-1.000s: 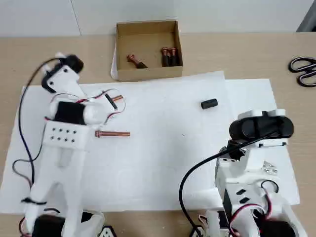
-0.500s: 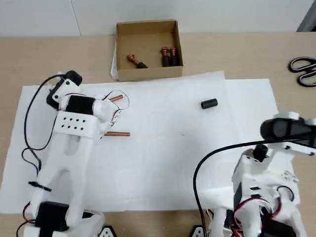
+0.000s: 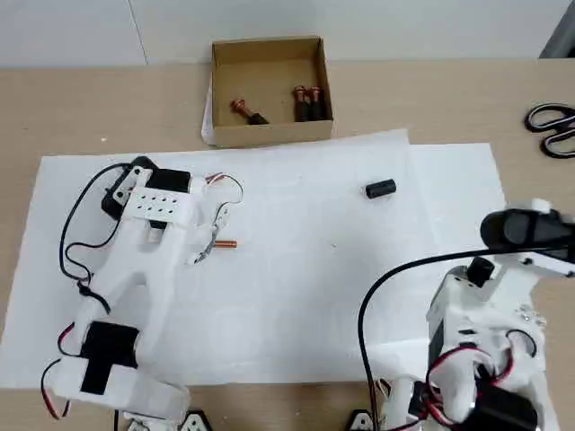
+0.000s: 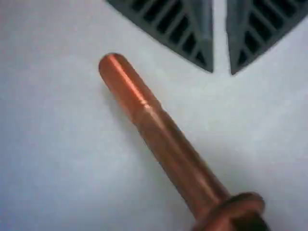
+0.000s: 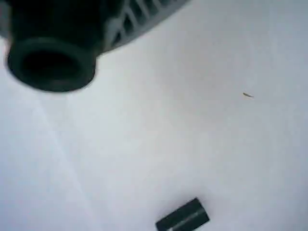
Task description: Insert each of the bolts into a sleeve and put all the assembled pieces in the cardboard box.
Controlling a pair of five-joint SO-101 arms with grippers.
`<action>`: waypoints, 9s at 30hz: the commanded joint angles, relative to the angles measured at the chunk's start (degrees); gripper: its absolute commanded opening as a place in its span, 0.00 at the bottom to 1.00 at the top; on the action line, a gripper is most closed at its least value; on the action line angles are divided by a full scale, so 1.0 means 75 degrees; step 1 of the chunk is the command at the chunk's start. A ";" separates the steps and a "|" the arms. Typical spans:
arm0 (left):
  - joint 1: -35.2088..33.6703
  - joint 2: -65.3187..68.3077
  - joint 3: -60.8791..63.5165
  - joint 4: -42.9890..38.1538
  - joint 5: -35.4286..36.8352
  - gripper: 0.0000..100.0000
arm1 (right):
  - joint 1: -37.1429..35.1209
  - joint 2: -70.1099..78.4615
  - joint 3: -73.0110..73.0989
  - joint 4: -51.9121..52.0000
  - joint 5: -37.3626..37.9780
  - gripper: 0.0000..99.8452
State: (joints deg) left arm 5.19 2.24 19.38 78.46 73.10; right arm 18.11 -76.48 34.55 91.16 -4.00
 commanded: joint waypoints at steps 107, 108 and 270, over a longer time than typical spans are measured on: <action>0.0270 0.1618 -0.5281 0.2098 -0.0996 0.01 | 0.0041 -0.0041 0.0023 -0.0592 0.0481 0.00; 0.0234 0.1618 -0.5363 0.2063 -0.1160 0.01 | 0.0041 -0.0041 0.0023 -0.0568 0.0457 0.00; 0.3786 -1.0983 0.3921 -0.2977 -0.5521 0.01 | -0.8996 -0.3405 0.4431 -0.4050 -0.0176 0.00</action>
State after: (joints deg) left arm 33.85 -79.60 49.54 57.80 32.22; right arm -48.88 -101.45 69.71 60.31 -5.93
